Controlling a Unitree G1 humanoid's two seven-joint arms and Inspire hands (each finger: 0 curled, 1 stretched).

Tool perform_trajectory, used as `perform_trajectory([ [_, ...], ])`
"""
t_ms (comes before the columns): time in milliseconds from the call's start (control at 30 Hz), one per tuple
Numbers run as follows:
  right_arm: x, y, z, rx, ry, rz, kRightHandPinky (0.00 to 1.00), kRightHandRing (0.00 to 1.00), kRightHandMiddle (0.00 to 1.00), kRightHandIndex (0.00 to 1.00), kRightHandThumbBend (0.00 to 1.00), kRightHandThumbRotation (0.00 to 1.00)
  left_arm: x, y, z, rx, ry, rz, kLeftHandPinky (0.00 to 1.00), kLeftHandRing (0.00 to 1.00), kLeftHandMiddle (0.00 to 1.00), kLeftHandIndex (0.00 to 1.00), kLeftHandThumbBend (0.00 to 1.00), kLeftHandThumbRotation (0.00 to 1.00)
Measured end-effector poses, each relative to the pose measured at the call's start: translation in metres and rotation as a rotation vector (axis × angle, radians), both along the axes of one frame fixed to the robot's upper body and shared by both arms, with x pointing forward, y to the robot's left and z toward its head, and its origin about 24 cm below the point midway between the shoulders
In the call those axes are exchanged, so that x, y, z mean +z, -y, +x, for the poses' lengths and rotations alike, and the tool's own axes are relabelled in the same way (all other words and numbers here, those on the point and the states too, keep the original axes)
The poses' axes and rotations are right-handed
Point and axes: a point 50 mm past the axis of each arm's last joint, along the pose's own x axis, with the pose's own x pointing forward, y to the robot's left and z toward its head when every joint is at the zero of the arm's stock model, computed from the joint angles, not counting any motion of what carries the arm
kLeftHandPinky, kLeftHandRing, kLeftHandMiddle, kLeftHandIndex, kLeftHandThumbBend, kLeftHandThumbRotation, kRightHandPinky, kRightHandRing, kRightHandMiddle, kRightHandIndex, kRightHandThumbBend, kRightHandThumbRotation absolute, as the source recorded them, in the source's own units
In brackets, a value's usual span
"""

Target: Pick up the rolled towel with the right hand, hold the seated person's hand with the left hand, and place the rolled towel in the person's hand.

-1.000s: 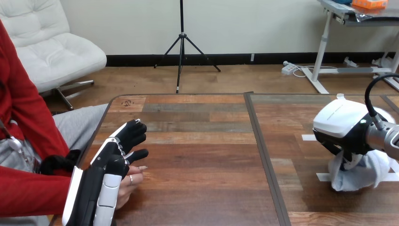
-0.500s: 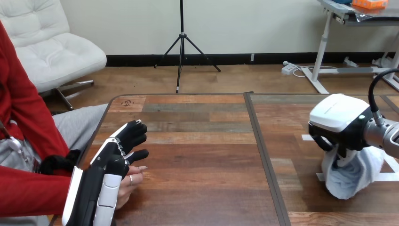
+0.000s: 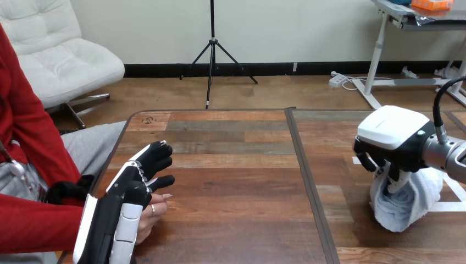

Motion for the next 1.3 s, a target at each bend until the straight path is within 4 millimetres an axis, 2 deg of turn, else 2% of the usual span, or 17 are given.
perform_trajectory([
  [267, 0.004, -0.002, 0.001, -0.005, 0.017, 0.052, 0.27, 0.33, 0.39, 0.38, 0.72, 0.0, 0.0, 0.0, 0.0, -0.006, 0.0, 0.001, 0.76, 0.86, 0.85, 0.81, 0.75, 1.0],
  [433, 0.007, -0.003, 0.002, -0.016, 0.014, 0.094, 0.33, 0.39, 0.45, 0.43, 0.74, 0.0, 0.0, 0.0, 0.0, -0.008, 0.0, 0.002, 0.76, 0.86, 0.85, 0.81, 0.75, 1.0],
  [933, 0.011, -0.007, 0.006, -0.07, -0.024, 0.154, 0.42, 0.48, 0.54, 0.54, 0.79, 0.0, 0.0, 0.001, 0.0, -0.009, -0.003, 0.003, 0.77, 0.86, 0.85, 0.81, 0.75, 1.0],
  [1133, 0.009, -0.011, 0.008, -0.092, -0.062, 0.166, 0.47, 0.54, 0.59, 0.6, 0.78, 0.15, 0.0, 0.001, 0.0, -0.01, -0.003, 0.003, 0.77, 0.86, 0.85, 0.81, 0.75, 1.0],
  [1233, 0.009, -0.013, 0.009, -0.097, -0.079, 0.172, 0.5, 0.56, 0.61, 0.62, 0.77, 0.26, 0.0, 0.001, 0.0, -0.011, -0.003, 0.003, 0.77, 0.87, 0.86, 0.81, 0.75, 1.0],
  [1267, 0.009, -0.013, 0.009, -0.098, -0.085, 0.174, 0.52, 0.58, 0.62, 0.63, 0.77, 0.36, 0.0, 0.001, 0.0, -0.011, -0.003, 0.003, 0.77, 0.86, 0.85, 0.81, 0.75, 1.0],
  [1300, 0.009, -0.014, 0.009, -0.1, -0.09, 0.176, 0.53, 0.58, 0.63, 0.64, 0.77, 0.39, 0.0, 0.001, 0.0, -0.011, -0.003, 0.003, 0.77, 0.86, 0.85, 0.81, 0.75, 1.0],
])
